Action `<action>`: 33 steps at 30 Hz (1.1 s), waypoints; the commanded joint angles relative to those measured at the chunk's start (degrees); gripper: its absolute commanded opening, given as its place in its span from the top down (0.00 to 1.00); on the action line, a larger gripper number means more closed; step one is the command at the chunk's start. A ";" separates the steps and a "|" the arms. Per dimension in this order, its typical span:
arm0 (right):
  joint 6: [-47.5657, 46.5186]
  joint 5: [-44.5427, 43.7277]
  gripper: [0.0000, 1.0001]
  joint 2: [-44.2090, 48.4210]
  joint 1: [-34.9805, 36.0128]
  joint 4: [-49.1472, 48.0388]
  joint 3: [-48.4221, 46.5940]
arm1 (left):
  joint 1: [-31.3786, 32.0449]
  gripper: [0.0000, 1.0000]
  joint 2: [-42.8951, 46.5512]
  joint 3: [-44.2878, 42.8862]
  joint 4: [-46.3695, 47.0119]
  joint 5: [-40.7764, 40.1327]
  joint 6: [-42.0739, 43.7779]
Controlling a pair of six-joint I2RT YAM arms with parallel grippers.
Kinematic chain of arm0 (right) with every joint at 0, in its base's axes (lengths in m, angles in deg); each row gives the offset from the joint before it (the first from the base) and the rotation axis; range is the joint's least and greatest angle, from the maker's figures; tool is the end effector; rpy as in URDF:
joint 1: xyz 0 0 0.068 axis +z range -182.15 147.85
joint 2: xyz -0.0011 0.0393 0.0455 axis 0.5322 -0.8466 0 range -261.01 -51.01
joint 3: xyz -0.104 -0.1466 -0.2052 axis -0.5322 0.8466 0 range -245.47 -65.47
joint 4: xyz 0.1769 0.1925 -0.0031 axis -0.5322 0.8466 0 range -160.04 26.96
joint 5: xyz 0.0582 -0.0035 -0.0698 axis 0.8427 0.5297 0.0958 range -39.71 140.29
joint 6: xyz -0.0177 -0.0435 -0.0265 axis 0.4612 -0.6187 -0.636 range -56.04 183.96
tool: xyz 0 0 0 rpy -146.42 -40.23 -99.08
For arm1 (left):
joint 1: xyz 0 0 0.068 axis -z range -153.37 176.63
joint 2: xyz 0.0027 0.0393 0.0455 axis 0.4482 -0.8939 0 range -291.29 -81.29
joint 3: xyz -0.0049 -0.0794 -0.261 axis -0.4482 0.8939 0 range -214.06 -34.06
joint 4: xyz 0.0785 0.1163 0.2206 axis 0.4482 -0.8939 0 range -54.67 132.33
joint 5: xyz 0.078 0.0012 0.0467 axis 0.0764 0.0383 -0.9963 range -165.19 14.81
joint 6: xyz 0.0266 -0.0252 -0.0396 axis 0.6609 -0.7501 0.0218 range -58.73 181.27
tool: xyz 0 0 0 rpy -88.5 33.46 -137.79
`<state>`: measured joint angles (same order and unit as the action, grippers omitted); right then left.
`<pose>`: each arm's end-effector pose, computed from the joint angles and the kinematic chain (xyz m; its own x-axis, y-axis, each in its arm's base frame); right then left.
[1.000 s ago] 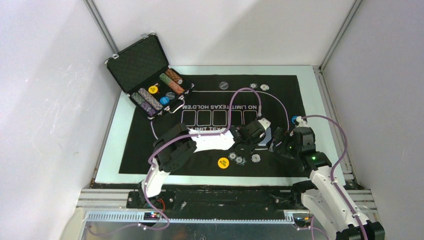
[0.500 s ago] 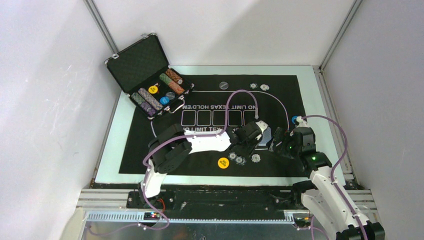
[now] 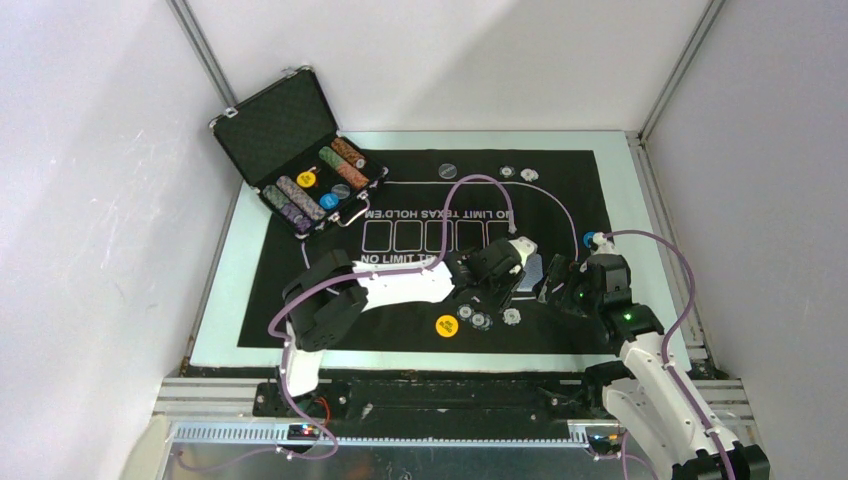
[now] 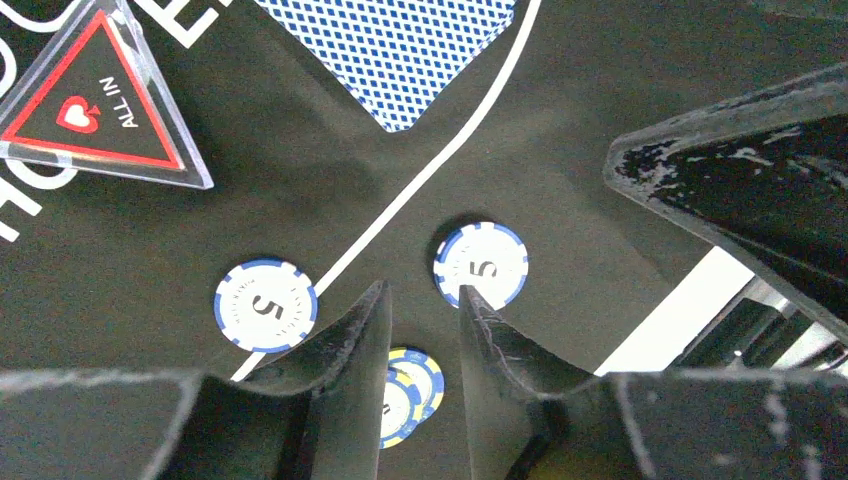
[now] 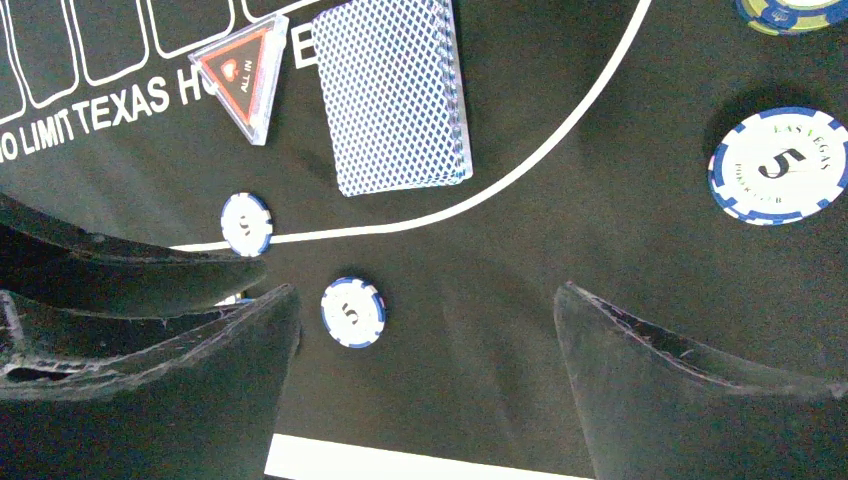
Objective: Distribute texas hold em gaming equipment
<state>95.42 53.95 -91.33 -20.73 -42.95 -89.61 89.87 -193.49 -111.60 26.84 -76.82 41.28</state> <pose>0.1471 0.0320 0.1985 -0.7000 0.3900 -0.5983 0.1432 0.8974 0.4174 0.1925 -0.3796 0.1839 -0.6272 0.4848 -0.6096 0.7129 0.6725 -0.1986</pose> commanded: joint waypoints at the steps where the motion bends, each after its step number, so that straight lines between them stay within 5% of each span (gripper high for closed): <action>1: 0.44 -0.54 0.01 0.46 -0.24 -1.55 -0.21 | 0.71 0.63 3.31 1.10 1.44 1.19 -1.14; 10: 0.44 -0.82 0.01 0.47 -0.32 -1.51 -0.20 | -1.28 0.43 7.77 7.20 5.88 -7.12 -7.45; 17: 0.42 -0.84 0.00 0.41 -0.29 -1.43 -0.20 | -7.13 0.36 8.66 13.49 12.75 -2.48 -12.56; 25: 0.40 -1.02 0.01 0.33 -0.30 -1.42 -0.21 | -7.43 0.37 3.17 9.63 11.93 1.05 -11.83; 33: 0.44 -0.85 0.00 0.49 -0.28 -1.33 -0.21 | -5.97 0.55 2.22 11.27 11.25 5.07 -11.85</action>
<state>95.42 53.92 -91.33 -20.78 -42.93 -89.61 82.50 -190.85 -100.23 37.62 -74.57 29.89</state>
